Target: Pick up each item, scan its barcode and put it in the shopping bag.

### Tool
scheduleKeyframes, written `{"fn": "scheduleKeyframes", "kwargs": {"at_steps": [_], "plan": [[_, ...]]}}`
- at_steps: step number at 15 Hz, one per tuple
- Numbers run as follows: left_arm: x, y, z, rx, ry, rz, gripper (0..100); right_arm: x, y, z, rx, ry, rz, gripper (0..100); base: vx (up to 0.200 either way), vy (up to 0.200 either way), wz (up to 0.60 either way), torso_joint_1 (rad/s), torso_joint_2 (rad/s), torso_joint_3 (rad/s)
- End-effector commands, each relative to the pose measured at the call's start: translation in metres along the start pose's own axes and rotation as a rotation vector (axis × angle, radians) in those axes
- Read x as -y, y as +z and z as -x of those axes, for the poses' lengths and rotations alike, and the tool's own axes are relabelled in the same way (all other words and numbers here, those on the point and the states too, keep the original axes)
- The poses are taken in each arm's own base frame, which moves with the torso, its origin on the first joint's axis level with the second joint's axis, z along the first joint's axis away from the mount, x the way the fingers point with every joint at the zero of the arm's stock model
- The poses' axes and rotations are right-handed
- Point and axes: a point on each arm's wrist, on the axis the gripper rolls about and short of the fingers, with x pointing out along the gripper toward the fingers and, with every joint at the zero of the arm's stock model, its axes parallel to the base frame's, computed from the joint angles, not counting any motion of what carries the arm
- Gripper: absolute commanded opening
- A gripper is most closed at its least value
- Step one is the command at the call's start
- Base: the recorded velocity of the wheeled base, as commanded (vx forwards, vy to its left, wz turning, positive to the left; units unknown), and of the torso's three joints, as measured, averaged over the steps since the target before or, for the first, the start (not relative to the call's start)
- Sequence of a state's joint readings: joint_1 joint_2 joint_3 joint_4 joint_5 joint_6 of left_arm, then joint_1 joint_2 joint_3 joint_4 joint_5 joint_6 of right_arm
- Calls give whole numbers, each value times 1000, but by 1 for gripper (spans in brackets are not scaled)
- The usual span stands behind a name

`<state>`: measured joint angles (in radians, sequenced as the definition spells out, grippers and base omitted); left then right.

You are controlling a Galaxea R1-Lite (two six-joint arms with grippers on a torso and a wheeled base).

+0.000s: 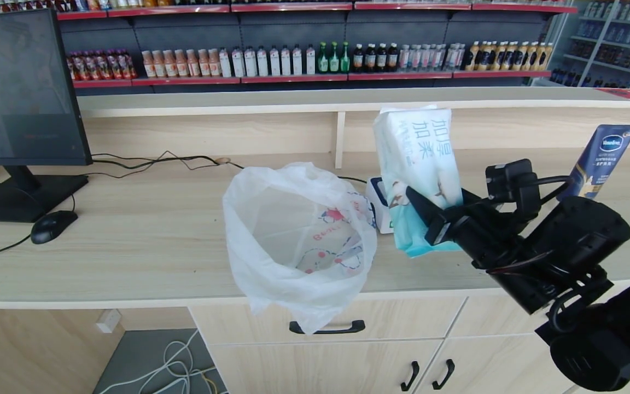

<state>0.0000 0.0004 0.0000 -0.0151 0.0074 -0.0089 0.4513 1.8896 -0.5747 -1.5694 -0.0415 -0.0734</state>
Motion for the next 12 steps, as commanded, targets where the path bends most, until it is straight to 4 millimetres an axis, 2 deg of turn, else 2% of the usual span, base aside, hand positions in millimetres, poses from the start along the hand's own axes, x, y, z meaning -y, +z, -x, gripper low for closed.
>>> {"fn": "scheduleKeyframes", "kwargs": {"at_steps": [1,6,12], "plan": [[0,0,0,-1,0,0,0,-7,21,5,65,23,-11,0,0,0,0,0,0,0],[0,0,0,-2,0,-1,0,-19,35,9,107,62,-20,0,0,0,0,0,0,0],[0,0,0,1,0,-1,0,-18,47,3,160,57,-26,0,0,0,600,6,2,2]]}}
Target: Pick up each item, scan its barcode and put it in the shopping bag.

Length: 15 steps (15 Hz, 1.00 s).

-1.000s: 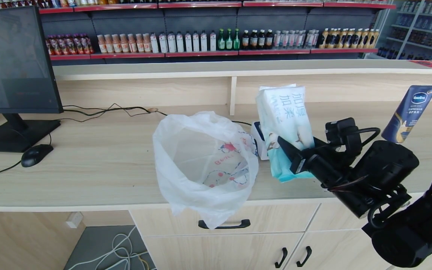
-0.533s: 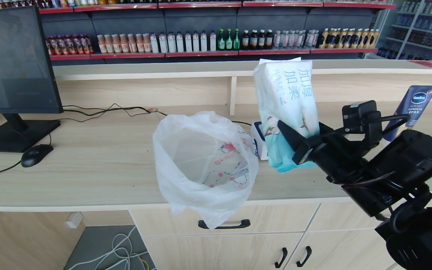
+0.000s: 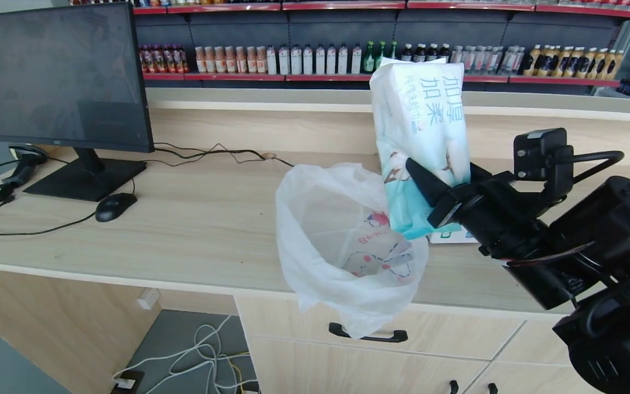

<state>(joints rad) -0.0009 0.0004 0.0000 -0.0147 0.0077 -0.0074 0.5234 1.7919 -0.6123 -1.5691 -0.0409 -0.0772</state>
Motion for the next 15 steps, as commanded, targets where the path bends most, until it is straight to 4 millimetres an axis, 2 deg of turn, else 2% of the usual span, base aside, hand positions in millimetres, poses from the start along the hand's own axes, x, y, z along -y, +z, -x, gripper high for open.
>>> {"fn": "scheduleKeyframes", "kwargs": {"at_steps": [1,2,5,8,12,15], "plan": [[0,0,0,1,1,0,0,0,6,-3,28,0,-2,0,0,0,600,-7,2,2],[0,0,0,1,1,0,0,0,5,-2,25,-1,-2,0,0,0,600,-2,-2,2],[0,0,0,1,1,0,0,4,6,-3,25,-66,17,0,0,0,0,0,0,0],[0,0,0,4,1,0,0,-4,0,-4,2,-129,-14,0,0,0,0,0,0,0],[0,1,0,6,1,-1,0,-30,-16,-11,-43,-253,-88,0,0,0,0,0,0,0],[0,1,0,4,1,-3,0,-31,-35,-8,-105,-298,-98,0,0,0,0,0,0,0]]}}
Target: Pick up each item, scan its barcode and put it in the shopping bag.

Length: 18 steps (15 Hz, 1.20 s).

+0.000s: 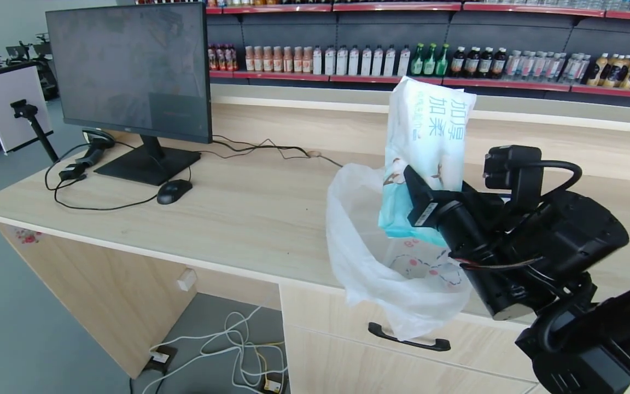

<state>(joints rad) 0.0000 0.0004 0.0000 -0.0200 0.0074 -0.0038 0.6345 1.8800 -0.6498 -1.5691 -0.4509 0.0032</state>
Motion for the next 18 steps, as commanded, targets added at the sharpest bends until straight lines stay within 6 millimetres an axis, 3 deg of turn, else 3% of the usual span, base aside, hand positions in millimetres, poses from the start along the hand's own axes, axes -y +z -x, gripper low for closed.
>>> {"fn": "scheduleKeyframes", "kwargs": {"at_steps": [1,4,10,14,18], "plan": [[0,0,0,-1,0,-1,0,-2,-20,-2,-51,2,22,0,0,0,0,0,0,0],[0,0,0,-3,0,-1,0,-3,-36,-1,-95,-39,30,0,0,0,0,0,0,0],[0,0,0,-1,0,-1,0,5,-50,16,-176,-58,41,0,0,0,0,0,0,0],[0,0,0,-1,0,-1,0,-1,-53,17,-180,-41,37,0,0,0,0,0,0,0],[0,0,0,0,0,-2,0,-4,-67,19,-220,-33,38,0,0,0,0,0,0,0]]}}
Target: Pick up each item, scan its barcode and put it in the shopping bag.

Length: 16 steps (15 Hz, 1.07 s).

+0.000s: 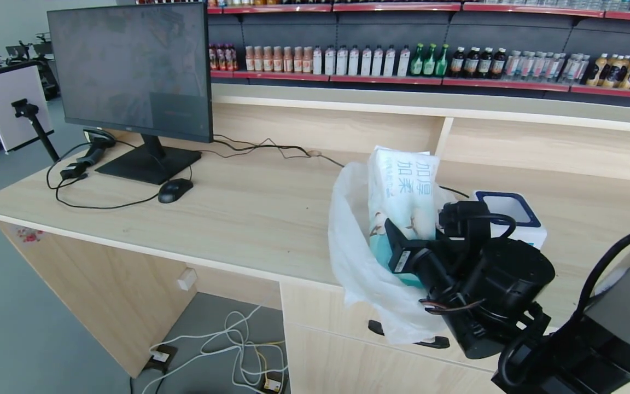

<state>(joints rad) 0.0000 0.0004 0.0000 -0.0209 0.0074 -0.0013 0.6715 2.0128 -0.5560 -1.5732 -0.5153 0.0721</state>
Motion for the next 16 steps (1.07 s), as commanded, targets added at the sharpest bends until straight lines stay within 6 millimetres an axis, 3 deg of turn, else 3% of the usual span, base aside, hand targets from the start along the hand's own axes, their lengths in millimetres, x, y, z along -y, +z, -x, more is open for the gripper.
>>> {"fn": "scheduleKeyframes", "kwargs": {"at_steps": [1,6,14,15,16], "plan": [[0,0,0,0,0,0,0,-1,-7,0,-20,2,11,0,0,0,0,0,0,0],[0,0,0,1,0,2,0,-5,-29,-5,-71,2,10,0,0,0,0,0,0,0],[0,0,0,3,0,0,0,-9,-33,-7,-74,12,10,0,0,0,0,0,0,0],[0,0,0,1,0,0,0,-10,-33,-6,-74,14,9,100,0,0,0,0,0,0],[0,0,0,1,0,0,0,-10,-33,-6,-76,18,6,100,0,0,0,0,0,0]]}}
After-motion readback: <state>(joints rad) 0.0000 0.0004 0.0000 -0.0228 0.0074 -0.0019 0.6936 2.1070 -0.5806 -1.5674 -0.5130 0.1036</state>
